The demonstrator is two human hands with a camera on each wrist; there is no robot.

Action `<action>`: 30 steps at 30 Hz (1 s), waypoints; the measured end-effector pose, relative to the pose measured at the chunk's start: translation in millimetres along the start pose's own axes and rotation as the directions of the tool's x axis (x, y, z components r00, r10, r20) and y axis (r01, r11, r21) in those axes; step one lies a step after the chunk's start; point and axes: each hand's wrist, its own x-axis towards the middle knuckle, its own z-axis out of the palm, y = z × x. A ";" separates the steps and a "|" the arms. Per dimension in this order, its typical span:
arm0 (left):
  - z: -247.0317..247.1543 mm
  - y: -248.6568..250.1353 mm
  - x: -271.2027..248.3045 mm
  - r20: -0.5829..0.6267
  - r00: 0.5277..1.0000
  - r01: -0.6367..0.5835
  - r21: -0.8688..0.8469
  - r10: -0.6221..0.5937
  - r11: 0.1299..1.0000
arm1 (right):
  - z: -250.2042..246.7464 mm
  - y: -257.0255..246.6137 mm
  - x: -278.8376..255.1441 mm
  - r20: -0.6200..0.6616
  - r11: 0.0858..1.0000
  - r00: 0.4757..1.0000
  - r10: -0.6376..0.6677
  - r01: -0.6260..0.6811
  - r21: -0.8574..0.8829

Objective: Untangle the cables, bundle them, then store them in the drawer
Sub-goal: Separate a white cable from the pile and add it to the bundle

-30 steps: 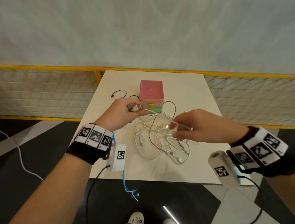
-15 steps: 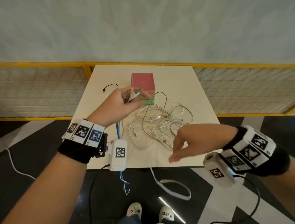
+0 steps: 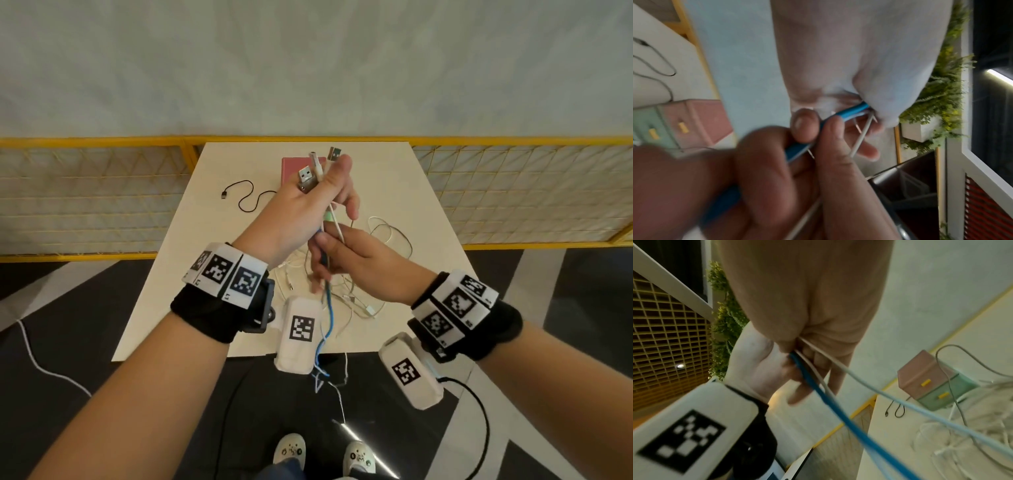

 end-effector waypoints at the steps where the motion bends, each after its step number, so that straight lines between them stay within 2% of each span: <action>1: 0.4 -4.9 1.6 -0.009 1.000 0.019 -0.098 -0.020 0.995 | 4.8 0.6 0.3 -0.025 0.998 0.999 0.024 -0.022 0.062; 4: 4.5 -19.0 0.4 0.105 0.982 0.186 -0.340 -0.159 0.922 | 12.6 6.7 4.1 -0.126 0.978 0.988 0.088 -0.061 0.201; 5: 6.8 -24.3 -1.7 0.145 0.969 0.240 -0.361 -0.200 0.901 | 12.9 9.3 5.6 -0.146 0.973 0.984 0.100 -0.066 0.219; 7: 9.5 -32.3 -4.2 0.144 0.957 0.288 -0.350 -0.252 0.892 | 13.6 14.3 8.1 -0.149 0.970 0.982 0.114 -0.078 0.228; 9: 10.2 -36.7 -4.8 0.084 0.958 0.287 -0.341 -0.275 0.895 | 14.8 19.5 9.9 -0.140 0.966 0.984 0.113 -0.076 0.245; 13: 9.5 -43.4 -4.9 -0.017 0.972 0.214 -0.348 -0.235 0.913 | 15.9 28.3 13.4 -0.171 0.954 0.982 0.086 -0.031 0.299; 17: 9.5 -41.6 -5.8 -0.055 0.974 0.184 -0.372 -0.220 0.910 | 20.3 31.5 14.4 -0.181 0.951 0.982 0.051 0.007 0.308; 21: 7.6 -37.2 -6.0 -0.056 0.980 0.149 -0.438 -0.193 0.886 | 24.3 28.1 16.5 -0.127 0.948 0.992 0.019 0.022 0.317; 24: 5.0 -36.3 -7.1 -0.039 0.982 0.163 -0.319 -0.185 0.934 | 24.9 25.1 16.5 -0.135 0.948 0.991 0.000 0.043 0.314; 26: 1.0 -37.1 -5.3 -0.092 0.989 0.082 -0.305 -0.115 0.949 | 23.4 27.2 16.3 -0.129 0.973 0.990 -0.059 0.086 0.216; 28: -8.1 -33.7 -1.0 -0.179 0.980 0.010 -0.396 -0.088 0.918 | 19.9 36.5 16.7 -0.089 0.996 0.992 -0.087 0.085 -0.035; 30: -20.6 -23.6 4.8 -0.254 0.963 -0.053 -0.511 -0.092 0.858 | 14.7 53.7 16.2 -0.006 0.950 0.999 -0.041 0.037 -0.310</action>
